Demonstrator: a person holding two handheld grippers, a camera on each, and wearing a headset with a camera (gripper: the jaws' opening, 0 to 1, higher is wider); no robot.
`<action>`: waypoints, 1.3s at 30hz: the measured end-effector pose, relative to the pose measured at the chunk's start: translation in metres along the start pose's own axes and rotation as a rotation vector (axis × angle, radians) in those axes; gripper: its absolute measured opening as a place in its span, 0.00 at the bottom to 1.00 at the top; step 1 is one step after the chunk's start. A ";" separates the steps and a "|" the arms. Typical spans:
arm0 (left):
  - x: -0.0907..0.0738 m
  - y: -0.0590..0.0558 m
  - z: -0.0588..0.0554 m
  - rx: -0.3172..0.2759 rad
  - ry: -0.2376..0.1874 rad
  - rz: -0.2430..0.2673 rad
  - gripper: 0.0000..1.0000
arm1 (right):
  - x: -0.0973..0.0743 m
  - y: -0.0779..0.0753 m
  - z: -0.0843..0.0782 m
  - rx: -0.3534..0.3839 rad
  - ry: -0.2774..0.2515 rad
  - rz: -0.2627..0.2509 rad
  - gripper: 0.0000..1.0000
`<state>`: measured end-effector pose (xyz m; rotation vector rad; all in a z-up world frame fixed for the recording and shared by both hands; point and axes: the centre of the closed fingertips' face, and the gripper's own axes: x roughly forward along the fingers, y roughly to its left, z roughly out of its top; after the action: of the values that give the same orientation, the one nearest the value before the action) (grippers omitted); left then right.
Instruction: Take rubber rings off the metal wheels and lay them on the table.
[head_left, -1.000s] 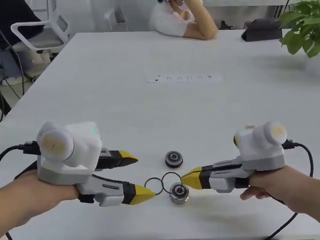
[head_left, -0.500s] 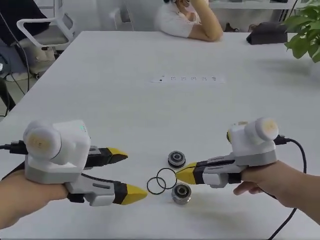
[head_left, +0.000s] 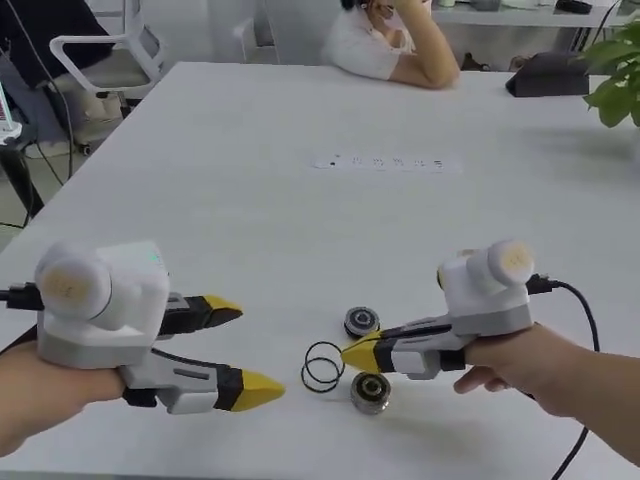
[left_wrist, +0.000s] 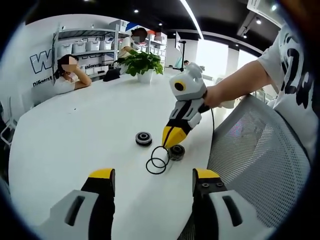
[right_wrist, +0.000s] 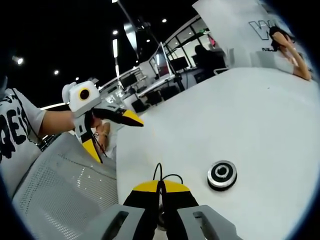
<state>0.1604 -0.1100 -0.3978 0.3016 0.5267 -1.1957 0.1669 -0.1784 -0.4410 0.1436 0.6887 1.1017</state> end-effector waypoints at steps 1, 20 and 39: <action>0.000 0.000 0.000 -0.002 0.001 0.001 0.60 | 0.002 0.000 -0.001 0.002 0.006 0.002 0.00; -0.002 0.003 -0.005 -0.015 0.005 0.010 0.60 | 0.012 -0.009 -0.013 0.010 0.058 -0.021 0.00; -0.002 0.006 -0.008 -0.027 0.014 0.016 0.59 | 0.014 -0.017 -0.016 0.005 0.070 -0.055 0.00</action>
<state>0.1637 -0.1018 -0.4037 0.2910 0.5510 -1.1710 0.1747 -0.1782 -0.4666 0.0900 0.7543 1.0565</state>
